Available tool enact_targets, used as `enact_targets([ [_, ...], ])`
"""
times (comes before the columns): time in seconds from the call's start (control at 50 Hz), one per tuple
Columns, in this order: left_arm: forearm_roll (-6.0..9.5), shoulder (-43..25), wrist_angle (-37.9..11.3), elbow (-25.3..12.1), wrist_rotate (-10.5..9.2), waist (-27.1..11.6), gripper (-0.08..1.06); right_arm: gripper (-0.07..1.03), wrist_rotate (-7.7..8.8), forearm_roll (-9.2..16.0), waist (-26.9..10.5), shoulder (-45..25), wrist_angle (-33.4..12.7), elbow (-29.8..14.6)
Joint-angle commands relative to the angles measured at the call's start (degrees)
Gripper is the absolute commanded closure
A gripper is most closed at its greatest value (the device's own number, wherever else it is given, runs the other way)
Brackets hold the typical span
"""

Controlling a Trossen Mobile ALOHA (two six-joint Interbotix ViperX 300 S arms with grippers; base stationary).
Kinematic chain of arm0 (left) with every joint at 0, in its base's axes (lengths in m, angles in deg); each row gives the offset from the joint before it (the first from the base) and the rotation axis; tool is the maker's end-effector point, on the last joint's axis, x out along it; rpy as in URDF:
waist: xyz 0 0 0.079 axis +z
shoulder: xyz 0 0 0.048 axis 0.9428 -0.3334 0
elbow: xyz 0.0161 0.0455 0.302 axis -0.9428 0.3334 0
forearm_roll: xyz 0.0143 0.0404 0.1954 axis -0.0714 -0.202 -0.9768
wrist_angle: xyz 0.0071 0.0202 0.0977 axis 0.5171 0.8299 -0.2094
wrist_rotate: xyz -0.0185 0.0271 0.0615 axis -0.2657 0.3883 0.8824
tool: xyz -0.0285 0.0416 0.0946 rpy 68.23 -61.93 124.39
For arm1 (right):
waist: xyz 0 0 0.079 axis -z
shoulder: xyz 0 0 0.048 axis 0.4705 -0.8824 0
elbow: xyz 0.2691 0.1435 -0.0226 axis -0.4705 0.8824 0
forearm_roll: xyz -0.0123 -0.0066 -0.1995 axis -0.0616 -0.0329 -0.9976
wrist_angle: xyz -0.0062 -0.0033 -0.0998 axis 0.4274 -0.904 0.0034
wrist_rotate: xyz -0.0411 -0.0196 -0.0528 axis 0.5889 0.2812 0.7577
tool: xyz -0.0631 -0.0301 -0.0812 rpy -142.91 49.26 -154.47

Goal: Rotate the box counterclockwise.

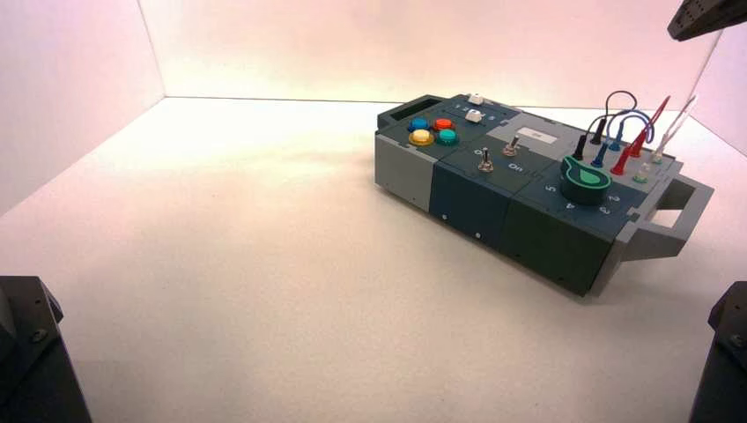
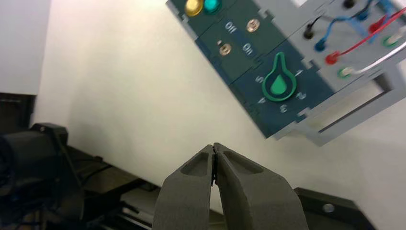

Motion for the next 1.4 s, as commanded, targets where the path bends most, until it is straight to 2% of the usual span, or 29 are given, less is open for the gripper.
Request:
enact_targets([
  [0.02, 0.09, -2.02, -0.62, -5.45, 0.26, -0.88, 1.01, 0.98, -0.26, 0.88, -0.18, -0.53, 0.18, -0.26],
  [0.24, 0.18, -8.44, -2.99, -11.87, 0.97, -1.23, 1.01, 0.99, -0.44, 2.64, -0.18, -0.26, -0.35, 0.88],
  [0.54, 0.26, -17.05, -5.89, -20.04, 2.81, -1.41, 1.01, 0.99, -0.35, 2.90, -0.18, -0.44, -0.53, 2.99],
  [0.9, 0.44, -24.79, -8.96, -28.21, 3.43, -2.20, 1.01, 0.99, -0.26, 3.52, -0.18, -2.02, -0.26, 5.01],
  [1.12, 0.44, -26.81, -10.02, -30.67, 3.78, -2.29, 1.01, 0.98, -0.09, 3.52, -0.18, -4.48, 0.88, 5.89],
  [1.4, 0.53, -27.51, -10.11, -30.06, 4.31, -2.37, 1.01, 0.99, 0.88, 3.69, -0.18, -10.90, 2.72, 5.62],
])
